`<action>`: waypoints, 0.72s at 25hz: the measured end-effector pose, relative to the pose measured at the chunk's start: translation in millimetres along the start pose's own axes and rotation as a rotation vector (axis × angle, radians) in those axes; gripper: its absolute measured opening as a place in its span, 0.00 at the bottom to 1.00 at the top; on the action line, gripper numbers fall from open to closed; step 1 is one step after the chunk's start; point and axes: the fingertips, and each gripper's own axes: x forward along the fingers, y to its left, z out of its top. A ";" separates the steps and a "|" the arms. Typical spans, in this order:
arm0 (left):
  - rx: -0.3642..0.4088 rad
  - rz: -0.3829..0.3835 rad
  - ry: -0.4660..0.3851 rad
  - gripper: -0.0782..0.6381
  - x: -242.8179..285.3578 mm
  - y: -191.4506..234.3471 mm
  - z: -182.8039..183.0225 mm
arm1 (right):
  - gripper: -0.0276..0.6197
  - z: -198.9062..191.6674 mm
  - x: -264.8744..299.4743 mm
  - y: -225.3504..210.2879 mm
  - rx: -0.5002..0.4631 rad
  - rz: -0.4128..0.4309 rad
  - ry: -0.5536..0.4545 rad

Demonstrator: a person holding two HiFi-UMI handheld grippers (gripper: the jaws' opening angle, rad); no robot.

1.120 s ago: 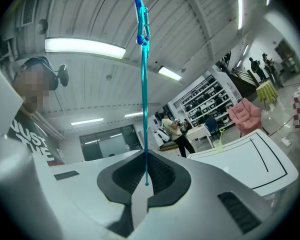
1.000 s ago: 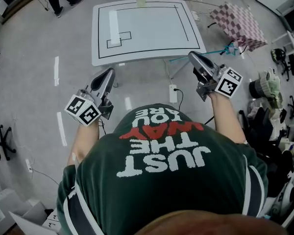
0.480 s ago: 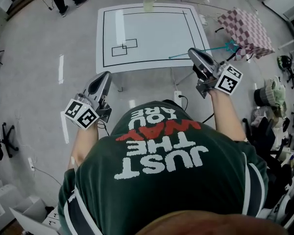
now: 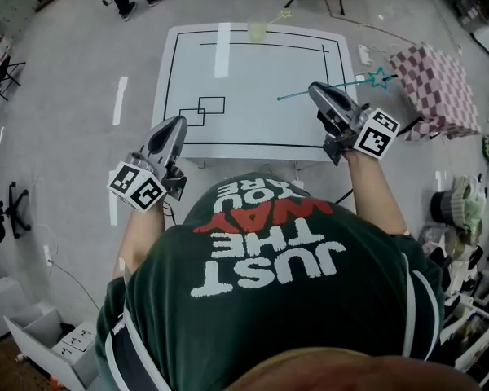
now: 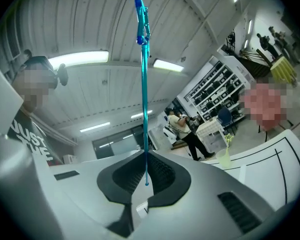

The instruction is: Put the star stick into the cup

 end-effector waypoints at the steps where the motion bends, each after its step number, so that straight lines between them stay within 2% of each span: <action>1: -0.010 0.007 -0.003 0.10 24.3 1.2 -0.9 | 0.11 8.5 1.6 -21.2 0.012 0.007 0.008; 3: -0.027 0.021 0.004 0.10 70.4 4.5 -3.1 | 0.11 26.2 6.2 -57.9 0.025 0.027 0.026; 9: -0.007 0.036 0.026 0.10 182.4 24.0 -7.8 | 0.11 57.5 20.6 -143.8 0.026 0.072 0.059; 18: 0.006 0.042 0.103 0.10 239.0 67.9 -33.0 | 0.11 49.4 52.8 -201.9 0.023 0.037 0.063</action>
